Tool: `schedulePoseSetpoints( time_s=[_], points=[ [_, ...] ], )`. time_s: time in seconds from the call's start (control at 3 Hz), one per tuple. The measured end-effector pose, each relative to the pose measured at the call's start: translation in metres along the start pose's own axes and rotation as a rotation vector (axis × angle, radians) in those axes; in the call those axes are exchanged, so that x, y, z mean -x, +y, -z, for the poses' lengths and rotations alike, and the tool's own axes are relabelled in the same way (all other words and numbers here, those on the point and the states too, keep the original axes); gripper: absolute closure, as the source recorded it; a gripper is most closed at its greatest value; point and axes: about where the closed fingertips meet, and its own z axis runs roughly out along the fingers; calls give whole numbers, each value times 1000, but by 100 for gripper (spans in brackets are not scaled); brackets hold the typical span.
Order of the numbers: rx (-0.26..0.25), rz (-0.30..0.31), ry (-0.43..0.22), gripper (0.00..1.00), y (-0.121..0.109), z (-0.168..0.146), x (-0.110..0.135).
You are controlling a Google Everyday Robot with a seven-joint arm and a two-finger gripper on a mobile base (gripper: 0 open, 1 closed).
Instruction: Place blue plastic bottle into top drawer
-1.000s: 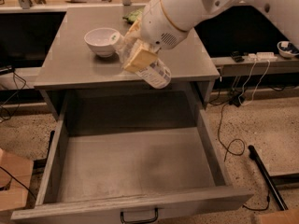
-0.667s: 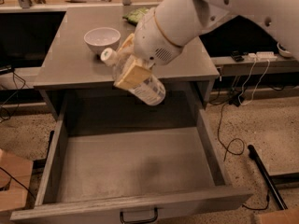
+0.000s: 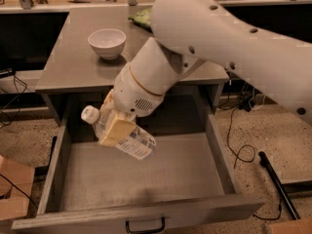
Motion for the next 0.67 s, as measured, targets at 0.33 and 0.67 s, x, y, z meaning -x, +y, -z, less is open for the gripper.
schedulePoseSetpoints(
  time_s=[0.33, 0.67],
  points=[
    [134, 1, 85, 100, 25, -50, -19],
    [223, 5, 166, 100, 38, -90, -44]
  ],
)
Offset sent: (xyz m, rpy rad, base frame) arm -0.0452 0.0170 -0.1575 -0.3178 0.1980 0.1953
